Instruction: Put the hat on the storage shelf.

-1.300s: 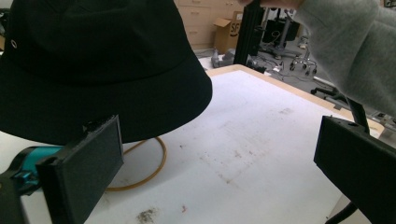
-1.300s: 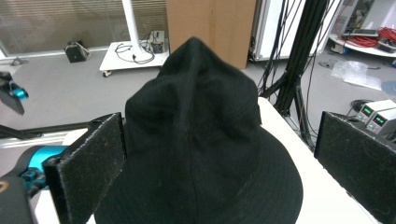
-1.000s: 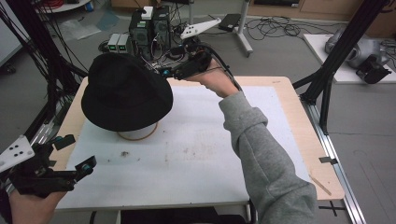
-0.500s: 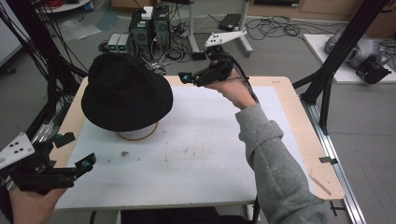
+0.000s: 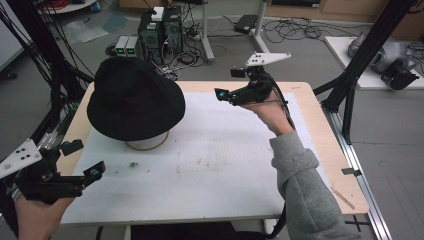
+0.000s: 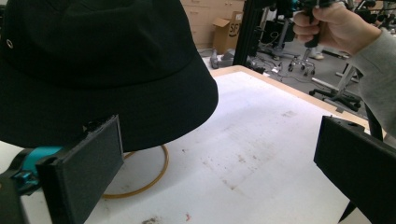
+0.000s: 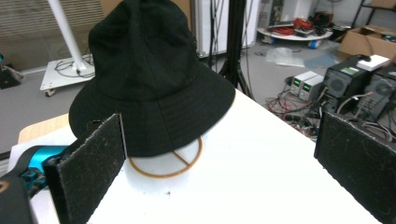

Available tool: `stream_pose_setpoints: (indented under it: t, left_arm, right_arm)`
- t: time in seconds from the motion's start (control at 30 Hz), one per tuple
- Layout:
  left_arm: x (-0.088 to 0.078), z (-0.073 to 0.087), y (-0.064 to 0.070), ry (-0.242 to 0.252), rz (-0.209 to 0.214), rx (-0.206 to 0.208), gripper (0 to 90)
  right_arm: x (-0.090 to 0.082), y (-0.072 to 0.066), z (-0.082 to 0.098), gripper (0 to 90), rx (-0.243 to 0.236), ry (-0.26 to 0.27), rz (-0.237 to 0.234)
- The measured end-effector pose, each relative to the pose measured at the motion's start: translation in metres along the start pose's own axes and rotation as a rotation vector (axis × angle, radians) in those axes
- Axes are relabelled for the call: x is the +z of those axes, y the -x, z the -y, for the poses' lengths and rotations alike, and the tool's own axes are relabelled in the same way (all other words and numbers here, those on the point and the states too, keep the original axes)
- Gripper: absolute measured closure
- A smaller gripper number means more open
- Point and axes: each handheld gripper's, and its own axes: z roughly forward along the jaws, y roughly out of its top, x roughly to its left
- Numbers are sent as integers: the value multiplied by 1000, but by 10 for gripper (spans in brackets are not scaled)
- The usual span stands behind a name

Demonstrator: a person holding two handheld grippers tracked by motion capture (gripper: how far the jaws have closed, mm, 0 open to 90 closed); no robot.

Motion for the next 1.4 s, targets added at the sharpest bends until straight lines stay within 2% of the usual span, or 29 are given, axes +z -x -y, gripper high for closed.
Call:
stream_pose_setpoints:
  t: [0.07, 0.1, 0.3, 0.4, 0.6, 0.73, 0.9, 1.17, 1.3, 1.4]
  left_arm:
    - [1, 0, 0, 3, 2, -3, 17]
    - [2, 0, 0, 1, 2, -4, 17]
    - [4, 1, -2, 1, 4, -7, 18]
    - [5, 1, -3, 0, 5, -8, 17]
    - [7, 1, -3, 1, 6, -9, 18]
    - [9, 1, -4, -5, 5, -10, 17]
    - [11, 2, -4, -8, 5, -11, 17]
    - [12, 0, -4, 10, -8, -1, 17]
    - [13, 1, -6, 9, -11, -6, 17]
    - [13, 1, -6, 12, -18, -9, 17]
  right_arm:
    - [-7, 0, 7, 15, 2, 9, 28]
    - [-13, 1, 13, 15, 4, 17, 56]
    - [-26, 1, 29, 15, 5, 10, 110]
    - [-35, 0, 37, 15, 18, 20, 140]
    - [-49, 0, 53, 15, 11, 33, 200]
    - [-58, -2, 63, 15, 24, 32, 221]
    - [-68, -7, 75, 15, 38, 29, 287]
    - [-81, -10, 94, 15, 113, 39, 408]
    - [-89, -10, 100, 15, 112, 45, 430]
    - [-95, -10, 102, 15, 128, 80, 442]
